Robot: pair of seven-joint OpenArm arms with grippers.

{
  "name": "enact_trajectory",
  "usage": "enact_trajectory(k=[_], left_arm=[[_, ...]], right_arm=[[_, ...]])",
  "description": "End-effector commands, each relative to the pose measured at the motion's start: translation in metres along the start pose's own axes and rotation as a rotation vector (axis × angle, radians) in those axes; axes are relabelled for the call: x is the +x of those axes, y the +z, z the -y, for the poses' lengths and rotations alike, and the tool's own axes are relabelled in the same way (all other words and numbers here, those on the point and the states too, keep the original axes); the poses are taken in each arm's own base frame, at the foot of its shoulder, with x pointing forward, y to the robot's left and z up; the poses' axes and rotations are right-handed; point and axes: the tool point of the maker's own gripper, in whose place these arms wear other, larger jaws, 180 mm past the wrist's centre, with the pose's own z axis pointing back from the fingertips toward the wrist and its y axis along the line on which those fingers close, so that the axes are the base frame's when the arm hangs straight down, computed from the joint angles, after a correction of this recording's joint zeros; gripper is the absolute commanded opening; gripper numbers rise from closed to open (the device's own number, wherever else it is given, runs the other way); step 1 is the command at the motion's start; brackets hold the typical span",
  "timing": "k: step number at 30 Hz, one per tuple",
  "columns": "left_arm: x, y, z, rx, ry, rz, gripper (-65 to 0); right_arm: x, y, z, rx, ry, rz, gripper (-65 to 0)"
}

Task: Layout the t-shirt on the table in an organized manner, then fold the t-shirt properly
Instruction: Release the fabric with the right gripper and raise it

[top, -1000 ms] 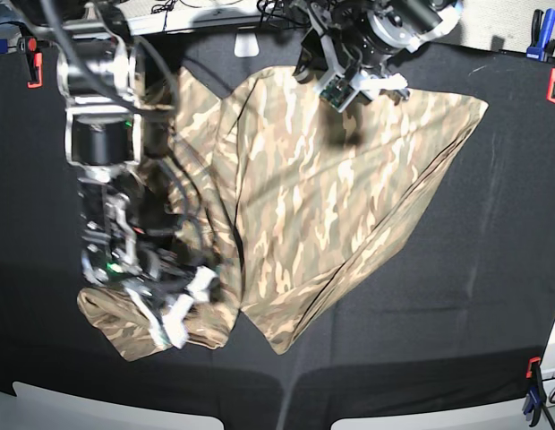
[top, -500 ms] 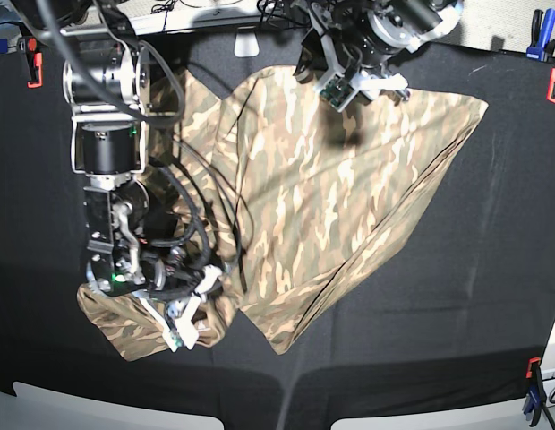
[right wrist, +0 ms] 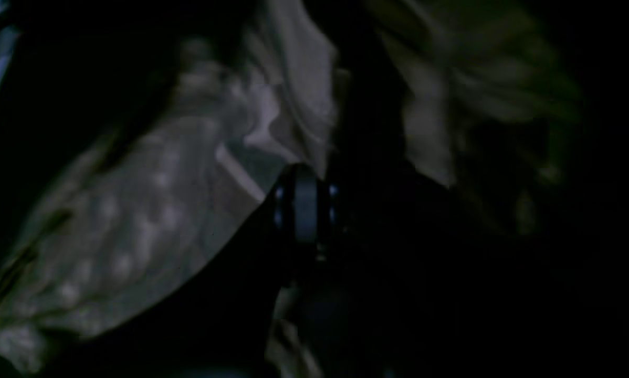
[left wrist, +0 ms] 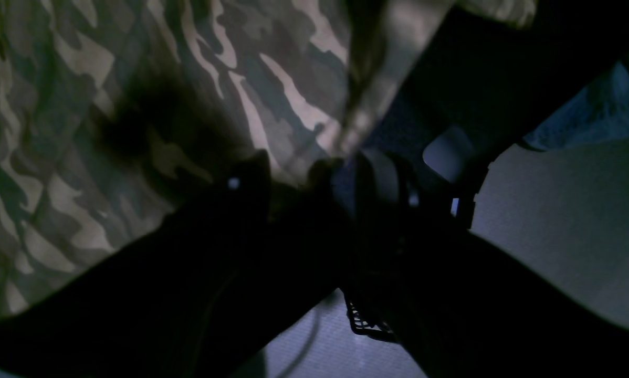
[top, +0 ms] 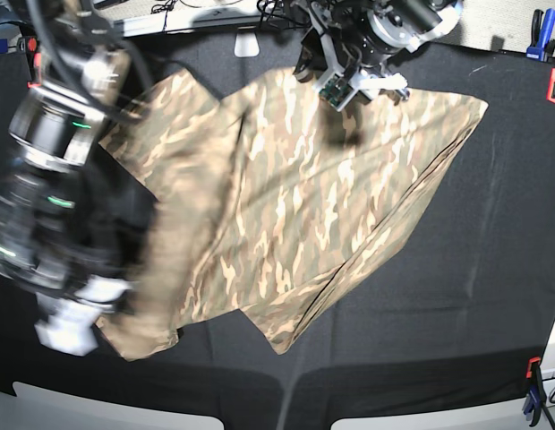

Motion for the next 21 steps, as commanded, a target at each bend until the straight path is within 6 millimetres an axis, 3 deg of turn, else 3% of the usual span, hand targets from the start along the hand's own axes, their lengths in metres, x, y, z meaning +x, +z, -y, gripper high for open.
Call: enact_trajectory(k=[1, 6, 10, 14, 21], left_arm=[[0.008, 0.003, 0.002, -0.007, -0.001, 0.033, -40.2], [0.008, 0.003, 0.002, -0.007, -0.001, 0.033, -40.2], [0.008, 0.003, 0.002, -0.007, -0.001, 0.033, -40.2], [0.008, 0.003, 0.002, -0.007, -0.001, 0.033, -40.2], [0.008, 0.003, 0.002, -0.007, -0.001, 0.031, -40.2]], right_arm=[[0.020, 0.017, 0.014, -0.032, 0.023, 0.064, -65.0], [0.006, 0.067, 0.068, -0.175, 0.023, 0.030, -65.0], [0.019, 0.108, 0.101, -0.277, 0.049, 0.040, -65.0], [0.035, 0.128, 0.110, -0.298, 0.076, 0.066, -65.0], [0.036, 0.121, 0.102, -0.261, 0.061, 0.095, -64.4]])
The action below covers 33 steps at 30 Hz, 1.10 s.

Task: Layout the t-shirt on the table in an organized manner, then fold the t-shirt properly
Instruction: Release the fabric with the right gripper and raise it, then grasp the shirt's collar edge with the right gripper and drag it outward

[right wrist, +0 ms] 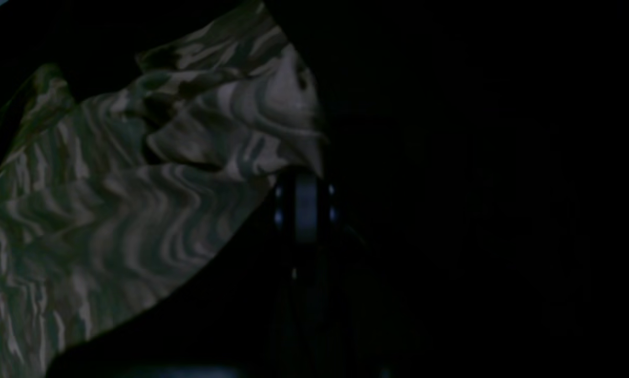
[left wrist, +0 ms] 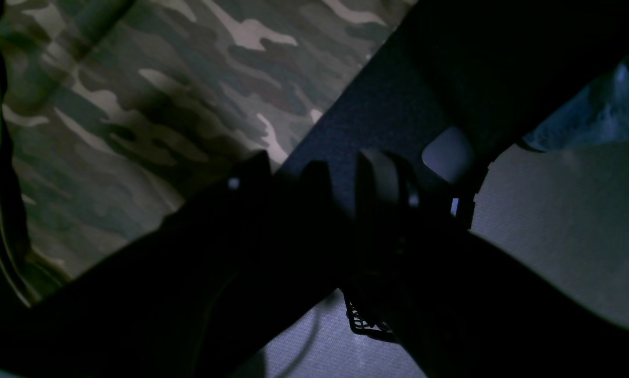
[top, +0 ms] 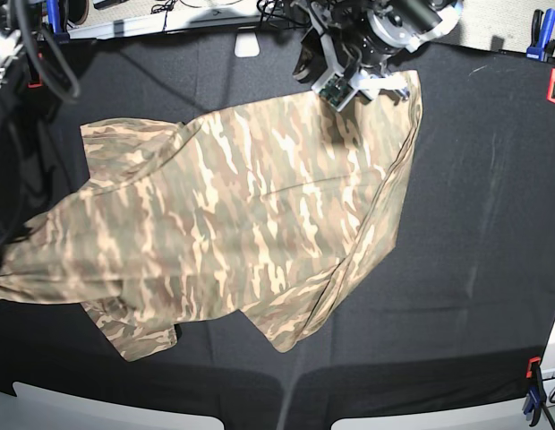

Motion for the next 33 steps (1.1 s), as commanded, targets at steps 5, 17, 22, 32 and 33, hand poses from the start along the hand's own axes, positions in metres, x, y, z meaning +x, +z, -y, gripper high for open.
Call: enact_trajectory(k=[5, 17, 22, 32, 33], left_arm=[[0.007, 0.003, 0.002, -0.007, -0.001, 0.024, -40.2], [0.007, 0.003, 0.002, -0.007, 0.000, 0.025, -40.2], [0.007, 0.003, 0.002, -0.006, -0.001, 0.026, -40.2], [0.007, 0.003, 0.002, -0.006, -0.001, 0.026, -40.2], [0.007, 0.003, 0.002, -0.006, -0.001, 0.026, -40.2]], right_arm=[[0.035, 0.015, 0.017, -0.073, 0.057, 0.112, -42.4], [0.032, 0.036, -0.013, 0.086, 0.089, 0.125, -42.1], [-0.026, 0.030, -0.056, 0.153, 0.230, -0.056, -42.4], [-0.064, 0.068, -0.139, 0.212, 0.612, -0.155, -43.0], [-0.072, 0.071, -0.145, 0.229, 0.626, -0.173, -43.0]])
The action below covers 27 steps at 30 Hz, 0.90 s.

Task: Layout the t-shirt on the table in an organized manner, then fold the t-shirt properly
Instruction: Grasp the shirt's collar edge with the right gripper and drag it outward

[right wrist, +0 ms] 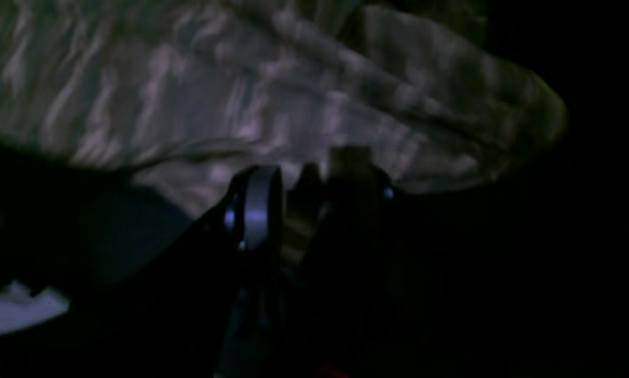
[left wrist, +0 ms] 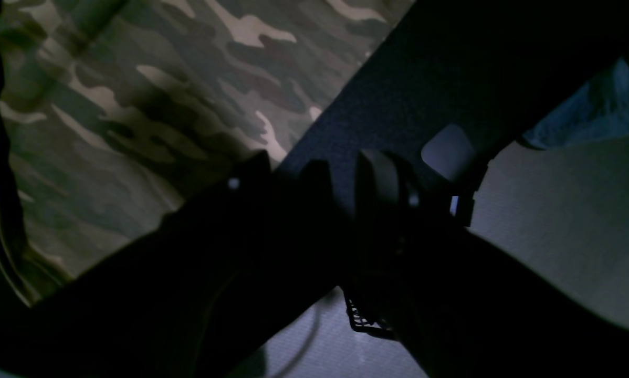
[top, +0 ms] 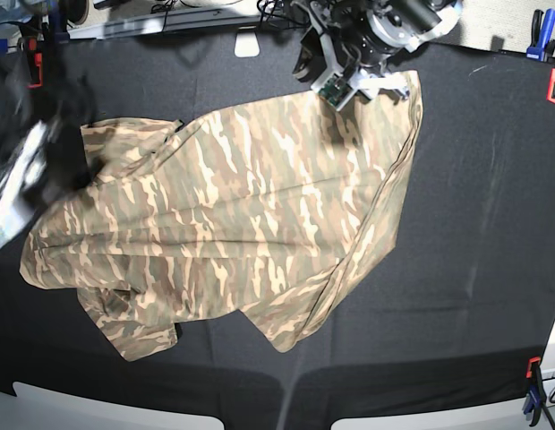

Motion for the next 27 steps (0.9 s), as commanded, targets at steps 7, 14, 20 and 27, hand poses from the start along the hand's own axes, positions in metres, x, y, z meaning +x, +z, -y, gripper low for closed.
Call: enact_trajectory(k=[7, 14, 20, 27], left_arm=[[0.008, 0.003, 0.002, -0.006, -0.002, 0.035, -40.2], [0.008, 0.003, 0.002, -0.006, -0.002, 0.035, -40.2], [0.008, 0.003, 0.002, -0.006, -0.002, 0.034, -40.2], [0.008, 0.003, 0.002, -0.006, -0.002, 0.034, -40.2]], right_arm=[[-0.053, -0.013, -0.028, -0.026, 0.174, -0.178, -43.0], [-0.078, -0.045, -0.067, -0.020, 0.444, -0.284, -47.5], [-0.103, -0.064, -0.067, -0.115, 0.618, -0.381, -47.4], [-0.107, -0.081, -0.040, -0.273, 0.668, -0.393, -34.7]])
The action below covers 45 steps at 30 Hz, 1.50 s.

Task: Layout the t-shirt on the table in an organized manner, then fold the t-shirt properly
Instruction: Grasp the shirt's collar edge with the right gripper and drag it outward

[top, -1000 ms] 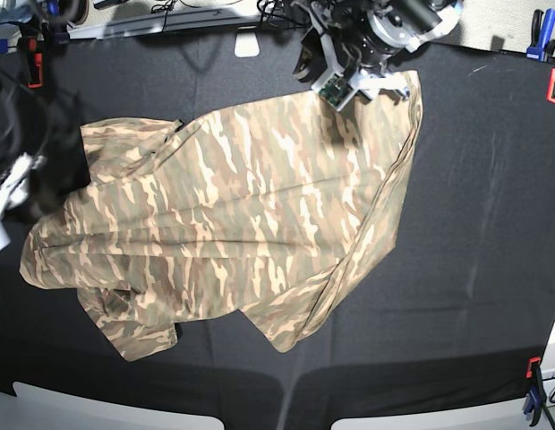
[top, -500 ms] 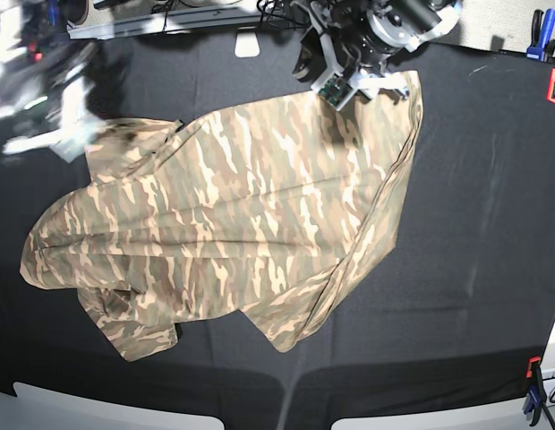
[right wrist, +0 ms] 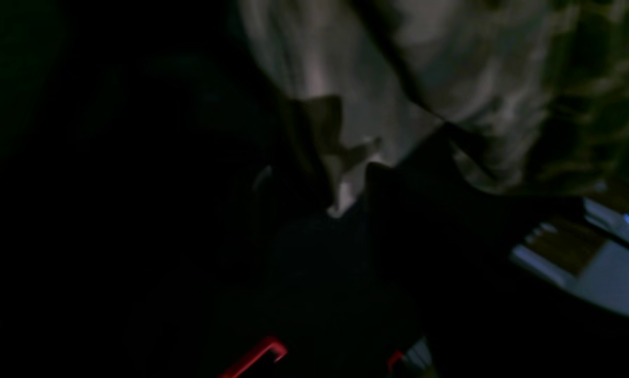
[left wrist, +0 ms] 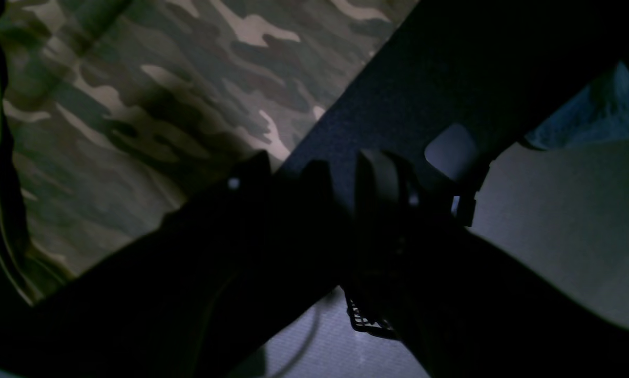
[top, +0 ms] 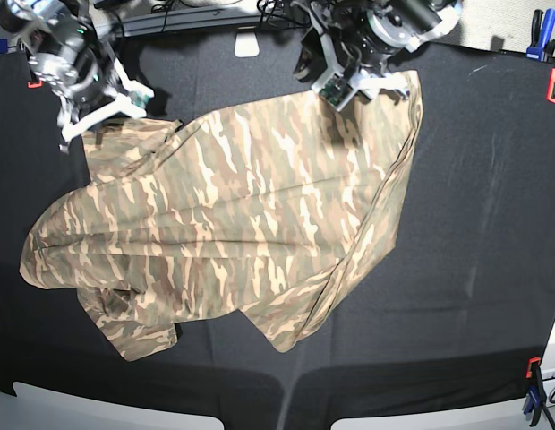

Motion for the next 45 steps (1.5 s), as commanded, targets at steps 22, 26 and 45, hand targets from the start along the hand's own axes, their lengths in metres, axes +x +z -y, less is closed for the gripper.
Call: enact_trajectory(k=[22, 26, 45], left_arm=[[0.008, 0.003, 0.002, -0.006, -0.003, 0.034, -40.2], [0.008, 0.003, 0.002, -0.006, -0.003, 0.035, -40.2], [0.008, 0.003, 0.002, -0.006, -0.003, 0.034, -40.2]], right_arm=[[-0.019, -0.015, -0.036, 0.178, 0.107, 0.000, -34.9], [-0.018, -0.016, -0.030, 0.151, 0.089, -0.001, -38.2], [-0.040, -0.009, 0.008, -0.076, -0.051, -0.146, -65.0]])
